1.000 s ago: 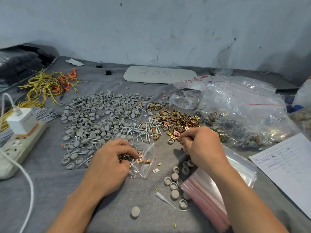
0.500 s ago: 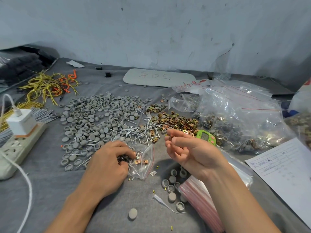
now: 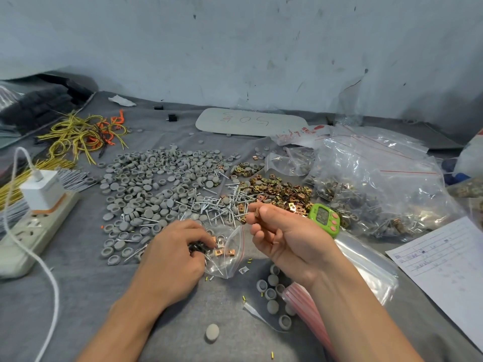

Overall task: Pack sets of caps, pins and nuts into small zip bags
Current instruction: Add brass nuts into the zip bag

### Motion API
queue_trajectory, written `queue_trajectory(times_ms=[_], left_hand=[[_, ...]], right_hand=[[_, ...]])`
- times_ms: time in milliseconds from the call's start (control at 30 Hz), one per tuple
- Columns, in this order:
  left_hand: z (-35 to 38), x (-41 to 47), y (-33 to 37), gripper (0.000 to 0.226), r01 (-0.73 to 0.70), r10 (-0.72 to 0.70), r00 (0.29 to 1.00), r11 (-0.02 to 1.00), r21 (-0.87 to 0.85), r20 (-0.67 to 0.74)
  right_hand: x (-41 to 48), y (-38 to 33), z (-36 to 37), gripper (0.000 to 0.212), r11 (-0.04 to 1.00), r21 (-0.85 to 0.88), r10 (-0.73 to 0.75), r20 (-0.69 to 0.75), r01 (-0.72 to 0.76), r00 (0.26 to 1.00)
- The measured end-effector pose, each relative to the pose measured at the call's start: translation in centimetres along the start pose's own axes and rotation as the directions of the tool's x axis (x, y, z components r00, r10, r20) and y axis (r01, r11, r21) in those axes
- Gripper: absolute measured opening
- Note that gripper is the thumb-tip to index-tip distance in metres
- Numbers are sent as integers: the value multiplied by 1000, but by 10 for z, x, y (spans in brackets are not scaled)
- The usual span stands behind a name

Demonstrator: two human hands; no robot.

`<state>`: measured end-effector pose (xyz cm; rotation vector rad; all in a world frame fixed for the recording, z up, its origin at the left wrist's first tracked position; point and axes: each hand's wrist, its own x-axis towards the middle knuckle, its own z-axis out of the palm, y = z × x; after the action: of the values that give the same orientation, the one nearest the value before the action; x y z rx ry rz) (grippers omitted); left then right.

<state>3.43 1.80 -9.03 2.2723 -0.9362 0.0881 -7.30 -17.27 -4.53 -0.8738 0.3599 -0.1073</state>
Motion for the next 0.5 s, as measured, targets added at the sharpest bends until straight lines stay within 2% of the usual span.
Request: queue_trajectory(times_ms=[67,133,300,500], left_hand=[[0,0,0,42,3,-3,1000,1000,-3,3],[0,0,1,42,4,-4,1000,1000,-3,6],[-1,0,1,42,6,-6,1000,1000,-9,11],[-2,0,2,41,1,-1,1000,1000,0,14]], right_hand=[[1,-1,-2,35,1000,-3,30,-10,-30,1000],[1,-1,-4,42,999,-4,49,-14,-49,999],[1,0,-7,29,996,-54,68,7,-67,998],[2,0,-6,32,994,-98,42,-7,-42,999]])
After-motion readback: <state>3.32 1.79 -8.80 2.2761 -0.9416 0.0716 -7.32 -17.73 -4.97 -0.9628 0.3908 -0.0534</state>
